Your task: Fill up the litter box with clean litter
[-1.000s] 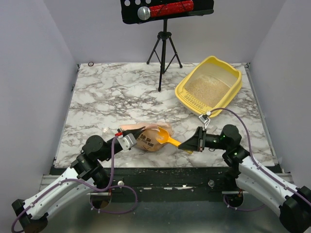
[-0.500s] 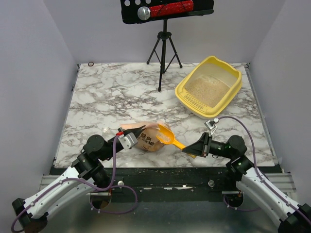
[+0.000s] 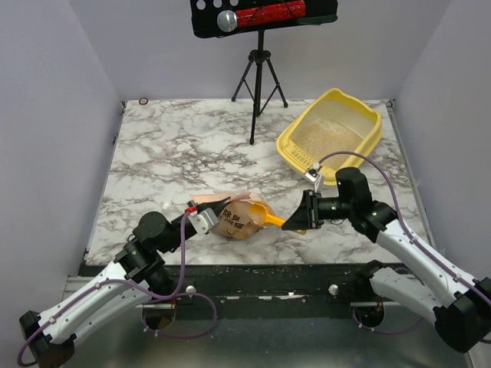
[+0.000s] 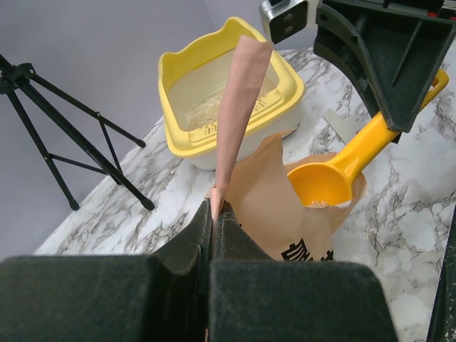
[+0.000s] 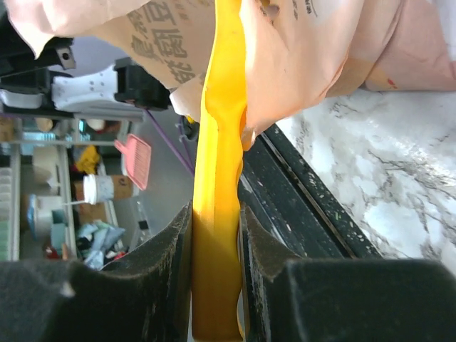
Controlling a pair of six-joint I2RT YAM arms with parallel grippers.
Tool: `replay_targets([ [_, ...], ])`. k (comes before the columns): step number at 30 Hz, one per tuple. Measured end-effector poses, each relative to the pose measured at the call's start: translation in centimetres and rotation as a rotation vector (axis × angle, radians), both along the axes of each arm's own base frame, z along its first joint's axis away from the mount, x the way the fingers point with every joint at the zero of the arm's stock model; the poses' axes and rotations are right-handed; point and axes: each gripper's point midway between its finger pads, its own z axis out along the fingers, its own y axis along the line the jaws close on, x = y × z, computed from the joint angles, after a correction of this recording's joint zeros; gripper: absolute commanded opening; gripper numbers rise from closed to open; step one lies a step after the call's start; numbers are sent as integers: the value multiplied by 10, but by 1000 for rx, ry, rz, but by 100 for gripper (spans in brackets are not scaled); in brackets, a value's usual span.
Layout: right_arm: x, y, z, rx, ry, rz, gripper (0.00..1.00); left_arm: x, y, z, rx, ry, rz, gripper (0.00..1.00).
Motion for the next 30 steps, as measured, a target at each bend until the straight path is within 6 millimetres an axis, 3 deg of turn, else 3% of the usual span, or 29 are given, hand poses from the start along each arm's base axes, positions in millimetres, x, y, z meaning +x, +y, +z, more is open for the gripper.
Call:
replay_targets([
  [5, 5, 10, 1, -130, -17, 113, 0, 3, 2, 1, -1, 2, 20, 0],
  [11, 26, 22, 1, -279, -28, 149, 0, 9, 4, 5, -2, 11, 55, 0],
  [20, 49, 20, -8, -469, 10, 137, 0, 12, 12, 9, -25, 17, 101, 0],
  [30, 54, 8, 14, -586, 2, 117, 0, 12, 18, 12, -38, 31, 126, 0],
])
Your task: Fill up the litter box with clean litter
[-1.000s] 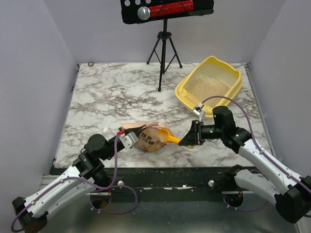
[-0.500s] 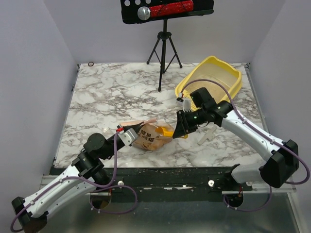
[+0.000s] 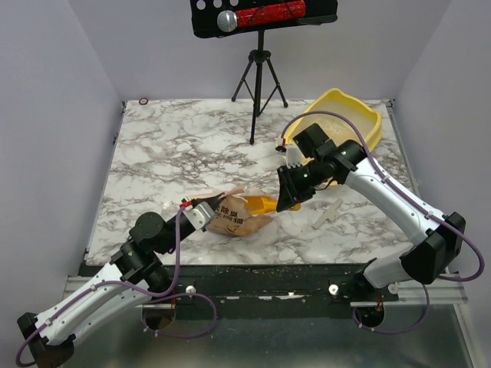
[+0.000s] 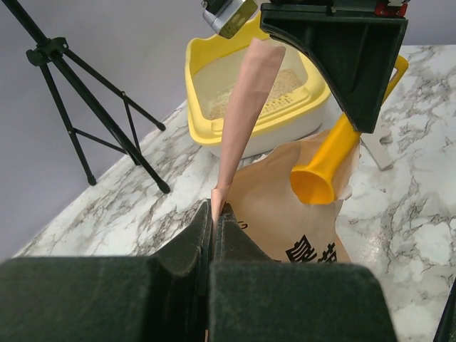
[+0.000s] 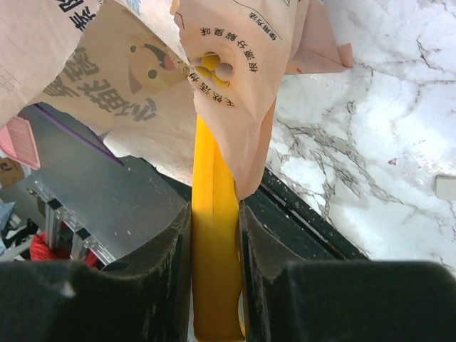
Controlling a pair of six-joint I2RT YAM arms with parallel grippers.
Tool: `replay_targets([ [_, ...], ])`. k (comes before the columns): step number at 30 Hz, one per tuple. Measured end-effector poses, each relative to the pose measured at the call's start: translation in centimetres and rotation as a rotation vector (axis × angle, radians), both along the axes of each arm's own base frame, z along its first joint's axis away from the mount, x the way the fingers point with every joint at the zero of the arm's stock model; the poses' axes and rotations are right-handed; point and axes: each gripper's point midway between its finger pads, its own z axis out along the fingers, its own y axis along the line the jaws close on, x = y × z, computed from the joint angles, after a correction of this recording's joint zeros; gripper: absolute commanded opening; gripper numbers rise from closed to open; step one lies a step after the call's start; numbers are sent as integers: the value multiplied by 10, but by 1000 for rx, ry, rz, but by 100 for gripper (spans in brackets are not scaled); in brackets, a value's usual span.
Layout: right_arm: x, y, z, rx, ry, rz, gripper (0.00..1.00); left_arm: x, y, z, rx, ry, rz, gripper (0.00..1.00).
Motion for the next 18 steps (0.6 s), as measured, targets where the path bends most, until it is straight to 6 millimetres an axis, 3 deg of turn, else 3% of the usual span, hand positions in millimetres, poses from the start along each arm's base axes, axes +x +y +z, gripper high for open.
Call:
replay_targets([
  [8, -4, -2, -8, -57, 57, 24, 0, -1, 0, 1, -9, 7, -3, 0],
  [18, 5, 22, -38, -55, 202, 63, 0, -2, 1, -3, -1, 17, 1, 0],
])
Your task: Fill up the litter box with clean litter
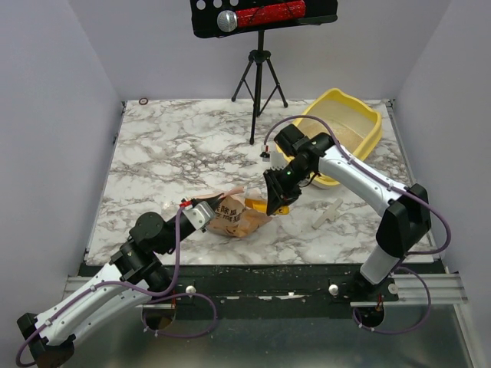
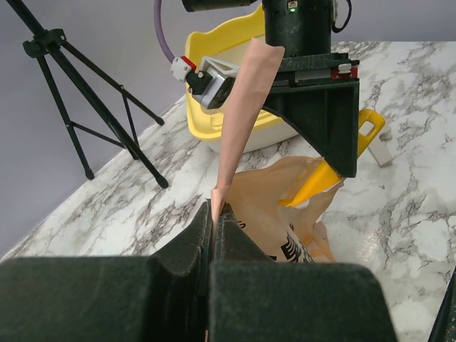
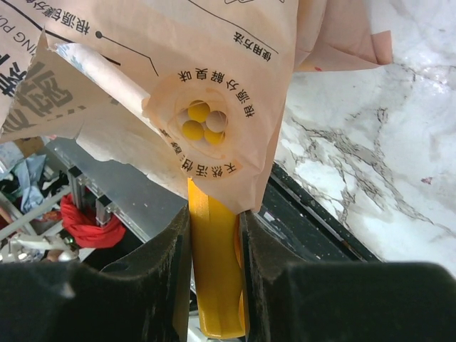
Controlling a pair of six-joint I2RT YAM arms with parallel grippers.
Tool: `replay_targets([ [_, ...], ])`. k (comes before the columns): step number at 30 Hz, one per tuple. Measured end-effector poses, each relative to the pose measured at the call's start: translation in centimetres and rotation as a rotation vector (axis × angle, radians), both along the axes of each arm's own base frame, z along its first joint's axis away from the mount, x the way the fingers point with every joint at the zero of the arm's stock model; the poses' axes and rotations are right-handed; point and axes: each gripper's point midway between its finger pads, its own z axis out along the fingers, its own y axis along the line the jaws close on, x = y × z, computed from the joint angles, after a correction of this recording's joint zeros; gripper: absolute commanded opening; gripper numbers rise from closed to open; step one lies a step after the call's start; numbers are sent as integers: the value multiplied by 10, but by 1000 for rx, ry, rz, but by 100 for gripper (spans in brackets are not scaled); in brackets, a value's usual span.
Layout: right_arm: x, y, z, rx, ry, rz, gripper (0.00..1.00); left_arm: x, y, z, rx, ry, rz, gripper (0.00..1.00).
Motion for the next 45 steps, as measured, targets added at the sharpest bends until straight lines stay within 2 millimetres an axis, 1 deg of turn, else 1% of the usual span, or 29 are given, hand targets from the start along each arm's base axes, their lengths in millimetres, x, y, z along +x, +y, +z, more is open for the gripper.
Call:
replay_targets([
  [1, 0, 2, -1, 3, 9, 3, 6, 0, 0, 0, 1, 1, 1, 0],
  [3, 1, 5, -3, 9, 20, 5, 24, 1, 1, 0, 1, 2, 7, 0],
  [8, 3, 6, -2, 16, 9, 6, 29, 2, 2, -1, 1, 3, 14, 0],
  [10, 3, 5, -2, 20, -7, 2, 32, 2, 2, -1, 2, 3, 15, 0],
  [14, 0, 1, 0, 35, -61, -26, 34, 2, 2, 0, 1, 1, 15, 0],
  [20, -6, -6, 0, 99, -151, -119, 39, 2, 1, -1, 3, 2, 15, 0],
  [21, -6, -7, 0, 111, -168, -141, 40, 2, 1, -1, 3, 3, 15, 0],
  [23, -6, -9, -1, 137, -195, -182, 44, 3, 1, -1, 4, 3, 14, 0],
  [28, -2, -9, 0, 180, -236, -262, 47, 3, 1, -1, 5, 3, 15, 0],
  [34, 3, -6, 10, 235, -283, -319, 47, 4, 2, 0, 4, 0, 25, 0],
  [38, 6, -4, 21, 276, -316, -354, 43, 6, 3, -1, 6, 1, 33, 0],
  [41, 7, -3, 25, 297, -328, -372, 40, 6, 3, -1, 6, 0, 35, 0],
  [43, 5, -1, 25, 304, -323, -379, 40, 6, 3, -1, 5, 0, 36, 0],
  [45, 3, 0, 23, 304, -317, -384, 43, 6, 3, -1, 5, 0, 36, 0],
])
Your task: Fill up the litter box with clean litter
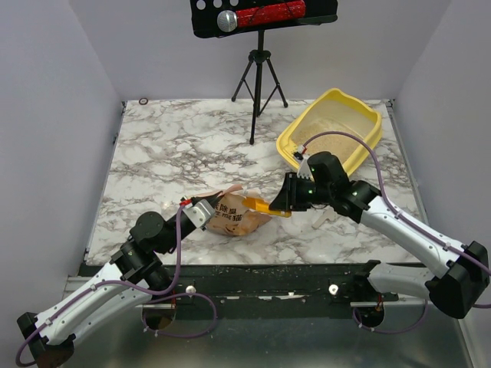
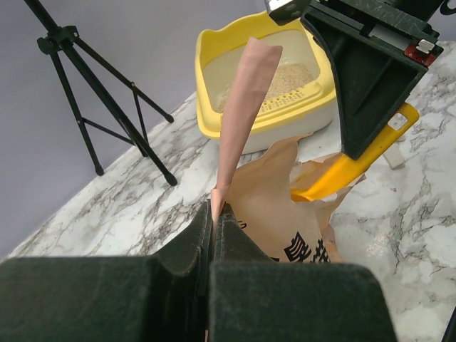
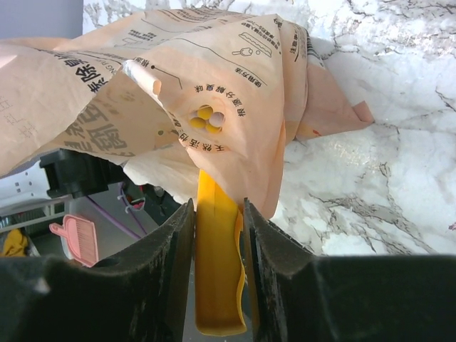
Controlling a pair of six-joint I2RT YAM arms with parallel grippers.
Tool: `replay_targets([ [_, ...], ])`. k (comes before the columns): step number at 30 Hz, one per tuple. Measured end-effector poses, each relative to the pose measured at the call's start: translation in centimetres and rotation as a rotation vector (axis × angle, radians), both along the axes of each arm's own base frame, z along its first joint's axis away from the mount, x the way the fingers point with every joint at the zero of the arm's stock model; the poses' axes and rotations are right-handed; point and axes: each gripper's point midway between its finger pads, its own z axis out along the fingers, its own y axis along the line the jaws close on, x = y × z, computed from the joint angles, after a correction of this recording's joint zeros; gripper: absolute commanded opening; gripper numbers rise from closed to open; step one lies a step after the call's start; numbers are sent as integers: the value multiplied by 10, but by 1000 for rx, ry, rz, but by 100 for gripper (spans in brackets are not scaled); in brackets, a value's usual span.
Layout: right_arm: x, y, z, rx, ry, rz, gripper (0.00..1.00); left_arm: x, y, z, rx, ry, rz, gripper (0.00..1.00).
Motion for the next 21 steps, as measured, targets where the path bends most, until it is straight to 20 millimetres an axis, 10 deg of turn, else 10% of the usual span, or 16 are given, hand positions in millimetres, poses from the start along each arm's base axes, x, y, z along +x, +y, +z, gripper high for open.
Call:
replay_targets([
  [21, -14, -4, -10, 36, -69, -118, 41, 0, 0, 0, -1, 0, 1, 0],
])
